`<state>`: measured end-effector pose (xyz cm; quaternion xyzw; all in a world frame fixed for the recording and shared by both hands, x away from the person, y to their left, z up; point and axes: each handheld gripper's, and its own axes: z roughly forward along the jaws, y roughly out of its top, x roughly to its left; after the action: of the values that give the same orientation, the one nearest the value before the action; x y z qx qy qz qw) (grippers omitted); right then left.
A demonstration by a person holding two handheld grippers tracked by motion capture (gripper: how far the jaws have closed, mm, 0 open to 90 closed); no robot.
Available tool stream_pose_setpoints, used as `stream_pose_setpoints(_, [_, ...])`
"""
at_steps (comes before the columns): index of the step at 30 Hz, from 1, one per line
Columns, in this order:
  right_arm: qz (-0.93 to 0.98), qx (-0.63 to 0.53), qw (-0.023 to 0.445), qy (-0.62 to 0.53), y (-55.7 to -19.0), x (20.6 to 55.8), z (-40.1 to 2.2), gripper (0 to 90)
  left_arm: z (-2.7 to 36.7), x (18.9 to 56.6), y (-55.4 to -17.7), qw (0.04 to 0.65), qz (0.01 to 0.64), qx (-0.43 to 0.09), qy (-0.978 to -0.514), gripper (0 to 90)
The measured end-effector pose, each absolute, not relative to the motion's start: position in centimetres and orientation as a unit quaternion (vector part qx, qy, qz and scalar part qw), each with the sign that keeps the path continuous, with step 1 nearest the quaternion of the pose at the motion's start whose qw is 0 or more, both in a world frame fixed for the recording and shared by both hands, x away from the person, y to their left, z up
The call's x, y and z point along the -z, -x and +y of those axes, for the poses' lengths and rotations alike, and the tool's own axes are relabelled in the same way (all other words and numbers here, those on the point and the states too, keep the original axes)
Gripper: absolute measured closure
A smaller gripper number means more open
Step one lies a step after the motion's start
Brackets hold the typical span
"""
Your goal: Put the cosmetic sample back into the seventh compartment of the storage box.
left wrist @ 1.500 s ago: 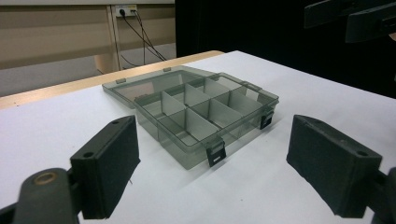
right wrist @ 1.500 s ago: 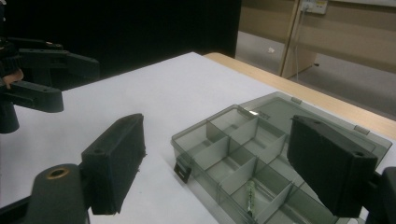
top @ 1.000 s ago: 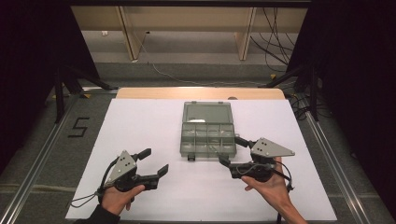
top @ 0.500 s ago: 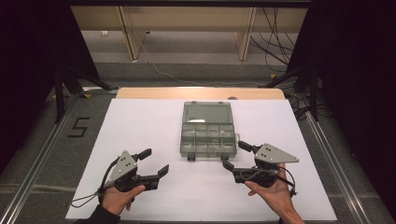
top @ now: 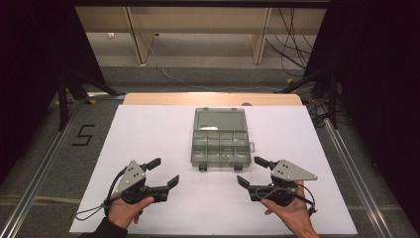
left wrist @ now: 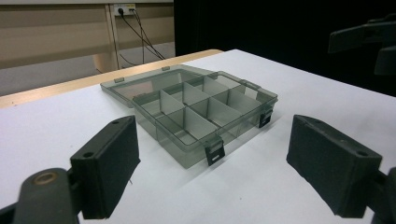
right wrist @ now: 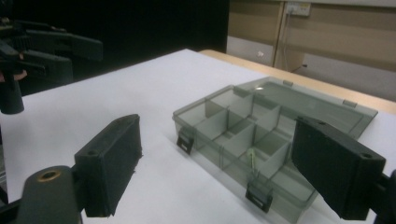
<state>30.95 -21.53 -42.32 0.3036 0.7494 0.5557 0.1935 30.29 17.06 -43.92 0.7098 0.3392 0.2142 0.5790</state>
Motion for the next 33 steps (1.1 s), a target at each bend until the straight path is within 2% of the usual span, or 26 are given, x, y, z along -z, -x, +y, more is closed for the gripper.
stream_pose_setpoints(15, [0.745,-0.55,0.206,-0.316,-29.3,42.9,-22.5,17.0,17.1,43.9,-30.3,0.579,0.338,-0.215,-0.711,15.9])
stream_pose_setpoints(33, [0.743,-0.555,0.206,-0.312,-29.7,42.8,-22.3,16.8,17.0,43.9,-30.4,0.578,0.337,-0.214,-0.711,15.9])
